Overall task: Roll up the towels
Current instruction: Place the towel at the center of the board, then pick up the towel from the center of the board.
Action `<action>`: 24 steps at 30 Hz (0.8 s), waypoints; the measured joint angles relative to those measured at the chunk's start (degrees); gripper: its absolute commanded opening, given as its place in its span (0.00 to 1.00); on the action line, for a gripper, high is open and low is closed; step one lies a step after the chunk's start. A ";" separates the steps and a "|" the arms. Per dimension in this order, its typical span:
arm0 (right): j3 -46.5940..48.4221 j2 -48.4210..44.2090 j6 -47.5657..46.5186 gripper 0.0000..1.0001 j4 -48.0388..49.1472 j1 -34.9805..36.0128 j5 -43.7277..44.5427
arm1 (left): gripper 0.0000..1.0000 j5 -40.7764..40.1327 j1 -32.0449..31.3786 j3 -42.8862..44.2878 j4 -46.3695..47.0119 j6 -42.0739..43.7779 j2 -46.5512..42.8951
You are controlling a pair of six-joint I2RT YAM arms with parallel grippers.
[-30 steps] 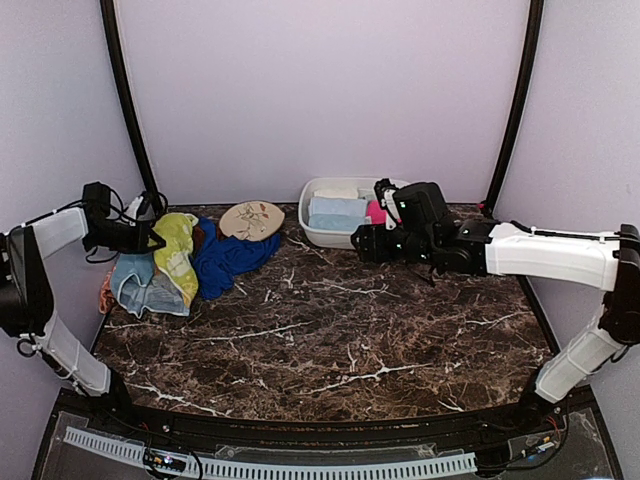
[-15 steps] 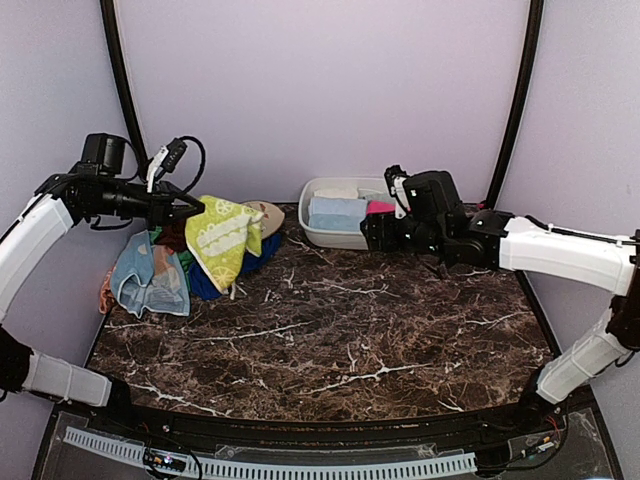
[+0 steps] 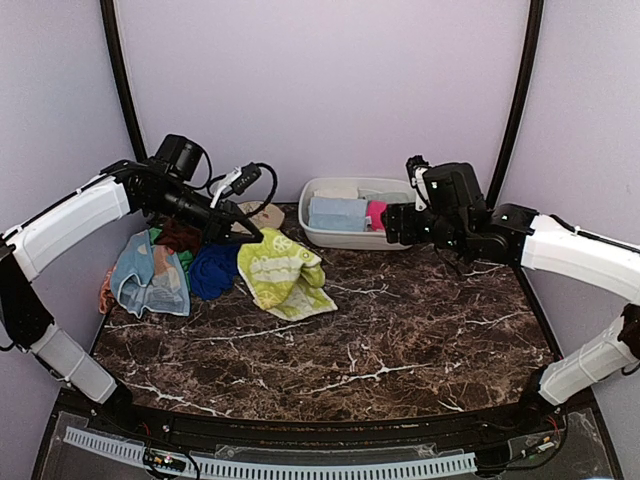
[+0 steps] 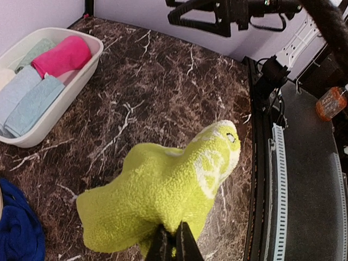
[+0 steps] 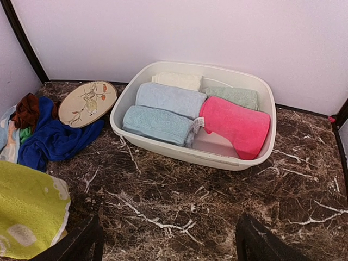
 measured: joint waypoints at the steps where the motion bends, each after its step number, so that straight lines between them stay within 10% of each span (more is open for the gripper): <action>1: 0.00 -0.02 -0.09 0.83 -0.37 0.00 0.13 | 0.00 -0.76 -0.11 -0.72 -0.46 0.92 0.00; 7: -0.50 1.95 -1.11 0.83 -2.21 0.35 0.00 | 0.00 -15.26 -0.28 -12.98 -3.48 11.06 -2.38; 15: -0.50 8.92 -2.69 0.89 -3.02 2.12 -2.29 | 0.49 -31.23 1.05 -31.78 -4.50 20.13 -11.04; 24: 9.70 26.58 -7.69 0.94 -2.60 4.24 -9.51 | 0.53 -31.98 5.90 -36.28 -2.25 20.96 -14.62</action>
